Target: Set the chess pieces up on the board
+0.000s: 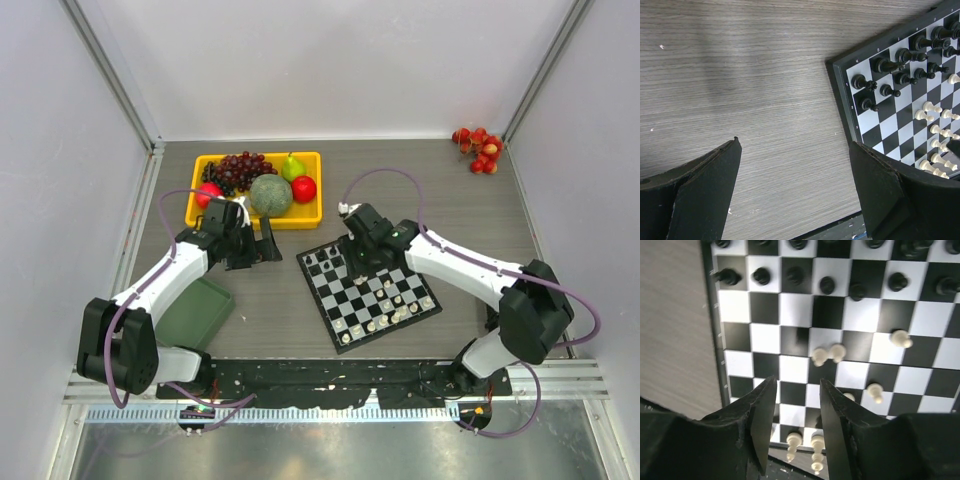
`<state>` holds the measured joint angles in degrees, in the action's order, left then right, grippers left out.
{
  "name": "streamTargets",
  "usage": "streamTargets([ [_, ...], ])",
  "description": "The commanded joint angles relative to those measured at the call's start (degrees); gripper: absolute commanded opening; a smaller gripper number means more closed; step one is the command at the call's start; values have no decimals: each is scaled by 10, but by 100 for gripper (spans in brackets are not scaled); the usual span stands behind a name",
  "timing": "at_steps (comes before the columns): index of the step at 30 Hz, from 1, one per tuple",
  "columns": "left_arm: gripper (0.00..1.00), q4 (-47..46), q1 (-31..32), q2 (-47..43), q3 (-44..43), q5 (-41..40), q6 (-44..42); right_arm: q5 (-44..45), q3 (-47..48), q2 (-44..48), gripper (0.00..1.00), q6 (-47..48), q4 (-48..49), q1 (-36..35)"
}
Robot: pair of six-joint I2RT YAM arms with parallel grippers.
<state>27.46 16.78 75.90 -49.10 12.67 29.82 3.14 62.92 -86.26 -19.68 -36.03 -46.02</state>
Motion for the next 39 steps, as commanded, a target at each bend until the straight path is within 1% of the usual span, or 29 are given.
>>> streamTargets([
  [1, 97, -18, 2, -8, -6, 5, 2, 3, 12, -16, 45, -4, 14, 27],
  [4, 96, -18, 2, -10, -1, 3, 1, -3, 17, -35, 43, -2, 22, 31],
  [10, 96, -14, 2, -14, 0, -4, -2, 16, 23, -64, 37, -4, 25, 42],
  [15, 96, -13, 2, -7, -3, -5, -3, 7, 23, -80, 34, 0, 35, 50],
  [33, 97, -13, 2, 1, -3, -5, -4, 1, 18, -108, 25, 3, 50, 49],
  [39, 96, -14, 2, 5, -6, -4, -4, 1, 14, -107, 21, 3, 49, 50],
])
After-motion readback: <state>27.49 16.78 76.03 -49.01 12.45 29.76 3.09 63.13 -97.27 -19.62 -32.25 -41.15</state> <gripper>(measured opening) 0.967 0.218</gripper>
